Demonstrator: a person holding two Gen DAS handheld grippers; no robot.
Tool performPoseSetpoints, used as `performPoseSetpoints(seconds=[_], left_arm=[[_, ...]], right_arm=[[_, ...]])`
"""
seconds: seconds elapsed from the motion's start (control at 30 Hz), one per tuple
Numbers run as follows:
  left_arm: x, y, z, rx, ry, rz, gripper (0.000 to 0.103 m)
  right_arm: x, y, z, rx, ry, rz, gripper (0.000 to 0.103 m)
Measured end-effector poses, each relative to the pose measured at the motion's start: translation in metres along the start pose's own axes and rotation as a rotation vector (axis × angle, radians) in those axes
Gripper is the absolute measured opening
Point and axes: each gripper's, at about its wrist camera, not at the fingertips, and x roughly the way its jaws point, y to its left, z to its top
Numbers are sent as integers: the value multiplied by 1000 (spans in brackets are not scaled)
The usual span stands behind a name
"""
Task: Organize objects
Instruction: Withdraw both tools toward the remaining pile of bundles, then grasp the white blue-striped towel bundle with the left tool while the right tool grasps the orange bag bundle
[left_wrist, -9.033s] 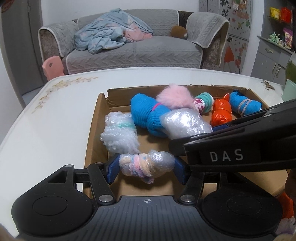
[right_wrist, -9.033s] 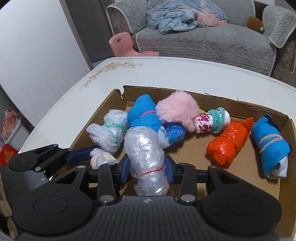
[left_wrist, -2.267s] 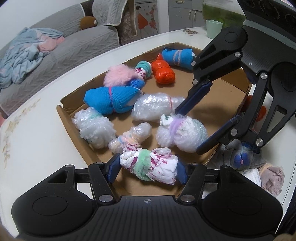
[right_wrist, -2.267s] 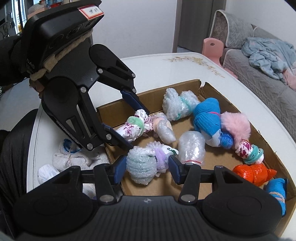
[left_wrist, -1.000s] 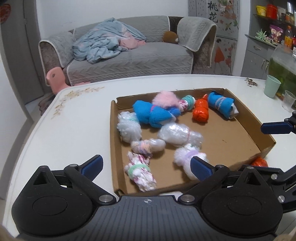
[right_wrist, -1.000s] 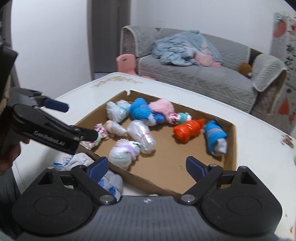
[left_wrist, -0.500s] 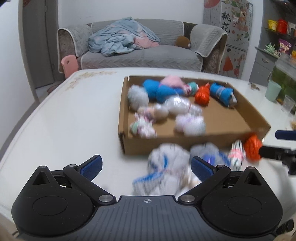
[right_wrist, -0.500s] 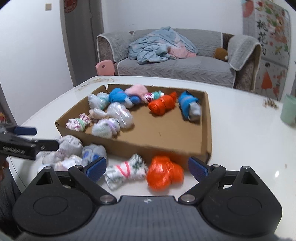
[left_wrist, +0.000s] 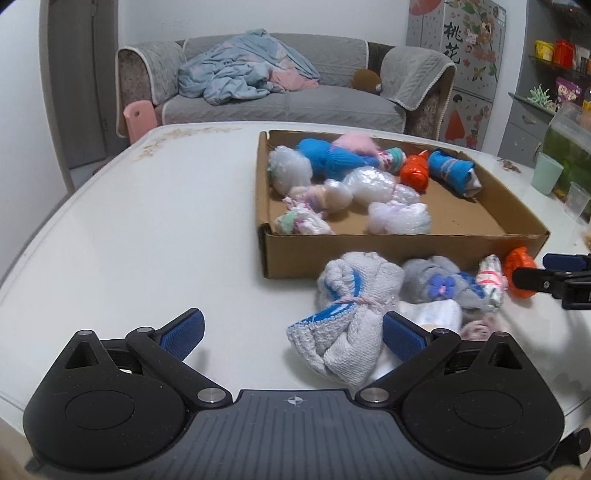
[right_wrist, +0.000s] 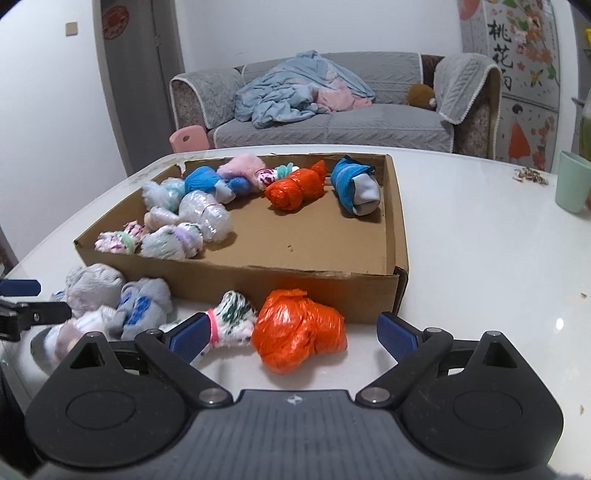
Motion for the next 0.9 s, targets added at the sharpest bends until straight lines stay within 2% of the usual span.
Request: performPoseSetpoints(seconds=[0.07,0.13,0.27,0.33,0.37,0.43,0.47,0.5,0.63,0.9], left_arm=[[3,3,0,8,0,-21,103],[5,1,1,41,-2,-31,103],[14,-8,2,136,2,-65,101],[19,-13,4,176,7,-81,97],[21,-14,6,181,6,-100,95],[27,-16,7,194,17,-132,72],[30,-15,8,193,29,-157,66],[31,-14,9,184,36,-180,58],[30,-17,7,211,19,-181,51],[24,-20,12,241,-9,-154,48]], right_arm=[[4,0,0,3,0,2,95],[6,-1,-2,7,9,9,91],[5,-3,-5,15,4,25,85],[2,-3,-6,6,-4,18,67],[0,-2,-7,-1,-5,20,65],[1,-1,-7,-20,-2,24,55],[0,-1,-7,-27,-4,24,54],[0,-1,-8,-30,0,27,52],[-1,-3,-10,-40,-2,27,49],[-6,-4,-11,-72,-15,26,47]])
